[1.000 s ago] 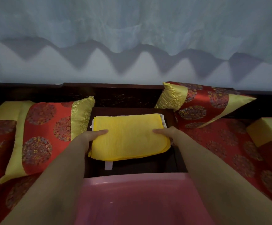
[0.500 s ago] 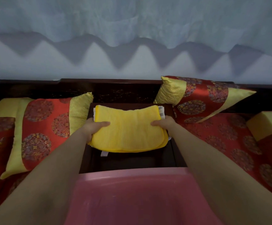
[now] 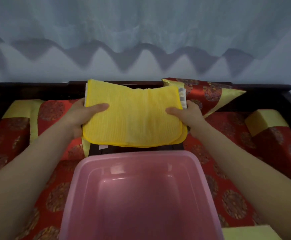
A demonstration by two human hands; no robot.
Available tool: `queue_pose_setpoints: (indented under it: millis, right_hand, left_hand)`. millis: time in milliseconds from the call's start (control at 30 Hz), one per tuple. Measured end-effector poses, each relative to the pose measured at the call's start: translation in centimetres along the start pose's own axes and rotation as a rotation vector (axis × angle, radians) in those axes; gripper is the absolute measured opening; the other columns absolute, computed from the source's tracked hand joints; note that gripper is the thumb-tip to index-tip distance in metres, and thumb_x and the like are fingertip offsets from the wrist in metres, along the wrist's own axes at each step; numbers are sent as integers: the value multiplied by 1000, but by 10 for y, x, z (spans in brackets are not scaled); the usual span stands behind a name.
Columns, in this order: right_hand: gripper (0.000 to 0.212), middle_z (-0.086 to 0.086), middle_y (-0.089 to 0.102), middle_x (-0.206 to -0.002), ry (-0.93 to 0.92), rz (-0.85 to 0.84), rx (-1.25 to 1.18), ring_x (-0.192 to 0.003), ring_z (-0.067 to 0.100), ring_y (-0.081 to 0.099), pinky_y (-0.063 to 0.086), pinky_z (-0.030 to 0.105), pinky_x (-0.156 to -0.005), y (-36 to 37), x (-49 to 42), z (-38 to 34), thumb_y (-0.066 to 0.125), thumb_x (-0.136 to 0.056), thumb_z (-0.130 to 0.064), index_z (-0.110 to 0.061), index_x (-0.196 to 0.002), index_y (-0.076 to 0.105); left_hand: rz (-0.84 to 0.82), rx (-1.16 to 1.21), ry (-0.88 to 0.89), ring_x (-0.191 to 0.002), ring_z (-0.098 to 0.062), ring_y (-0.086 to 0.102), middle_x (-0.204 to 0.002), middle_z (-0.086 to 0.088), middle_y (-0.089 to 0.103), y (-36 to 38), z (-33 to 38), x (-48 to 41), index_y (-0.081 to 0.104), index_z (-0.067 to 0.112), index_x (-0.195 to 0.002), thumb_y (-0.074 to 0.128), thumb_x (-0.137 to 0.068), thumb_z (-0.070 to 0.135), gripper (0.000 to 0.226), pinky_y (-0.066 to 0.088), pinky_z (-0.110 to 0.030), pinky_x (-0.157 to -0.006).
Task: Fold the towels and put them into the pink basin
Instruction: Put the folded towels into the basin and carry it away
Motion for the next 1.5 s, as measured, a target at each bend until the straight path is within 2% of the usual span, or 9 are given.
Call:
queue_pose_setpoints:
  millis: [133, 267, 433, 667, 867, 1067, 1167, 1300, 1500]
  right_hand:
    - [36, -9, 64, -90, -10, -68, 4, -78, 5, 61, 46, 23, -57, -16, 70, -5, 80, -74, -26, -19, -104, 61]
    - [43, -5, 69, -98, 25, -106, 17, -87, 11, 66, 52, 28, -63, -25, 122, 16, 81, -72, -28, -18, -109, 62]
    - [45, -3, 68, -100, 48, -147, 198, -91, 16, 66, 55, 37, -75, -15, 165, 70, 79, -74, -33, -18, -111, 58]
    - [93, 12, 55, -129, -23, -213, 558, -114, 31, 56, 43, 30, -84, 20, 176, 118, 71, -81, -29, -3, -146, 9]
    - [96, 17, 53, -130, 164, -440, 715, -113, 31, 54, 42, 28, -77, 40, 180, 166, 70, -82, -26, -7, -150, 5]
    - [84, 21, 54, -128, 245, -376, 760, -113, 35, 55, 47, 33, -82, 47, 169, 202, 68, -81, -20, -5, -146, 18]
    - [80, 21, 53, -127, 259, -325, 814, -109, 37, 57, 50, 38, -83, 48, 169, 215, 61, -84, -16, -6, -147, 12]
    - [79, 18, 24, -151, -133, -236, 1216, -129, 34, 39, 44, 40, -96, 64, 171, 182, 45, -86, 2, -13, -151, 1]
    - [60, 13, 48, -137, -604, -114, 1370, -128, 35, 42, 33, 48, -110, 65, 187, 103, 64, -66, -10, -14, -124, 52]
  left_hand:
    - [-24, 18, 0, -84, -17, 65, -100, -3, 68, -2, -10, 74, 55, 13, -122, 71, -80, 21, 45, 50, -29, -60]
    - [7, 8, 6, -81, -12, 65, -97, 2, 67, -8, -35, 128, 55, 19, -115, 71, -79, 22, 40, 51, -24, -52]
    - [-4, -27, -48, -90, -17, 64, -104, -1, 66, -7, -95, 159, 51, 18, -121, 76, -74, 22, 53, 51, -32, -67]
    - [-40, -353, 13, -112, -19, 53, -122, 5, 55, -2, -145, 144, 34, 27, -138, 80, -60, 41, 92, 44, -43, -99]
    - [-163, -493, -123, -110, -24, 55, -123, -3, 58, 10, -197, 135, 40, 16, -135, 83, -58, 33, 90, 45, -39, -96]
    - [-95, -569, -219, -117, -34, 53, -131, -16, 54, 10, -242, 117, 39, 5, -136, 82, -53, 26, 96, 45, -42, -96]
    - [-32, -781, -257, -114, -36, 55, -130, -20, 52, 9, -252, 118, 28, -4, -137, 76, -72, 19, 85, 46, -34, -87]
    - [24, -1286, 57, -123, -39, 43, -142, -21, 27, 35, -222, 130, 2, 5, -146, 58, -80, 6, 87, 44, -43, -94]
    - [78, -1650, 703, -99, -33, 54, -106, -15, 60, 68, -143, 153, 59, 5, -108, 73, -53, 3, 57, 50, -48, -74]
Point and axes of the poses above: each hand's wrist, its own x-axis away from the middle knuckle, its own y-axis out of the palm, z = x × y, the point moved 10 cm from there along -x, towards the middle knuckle
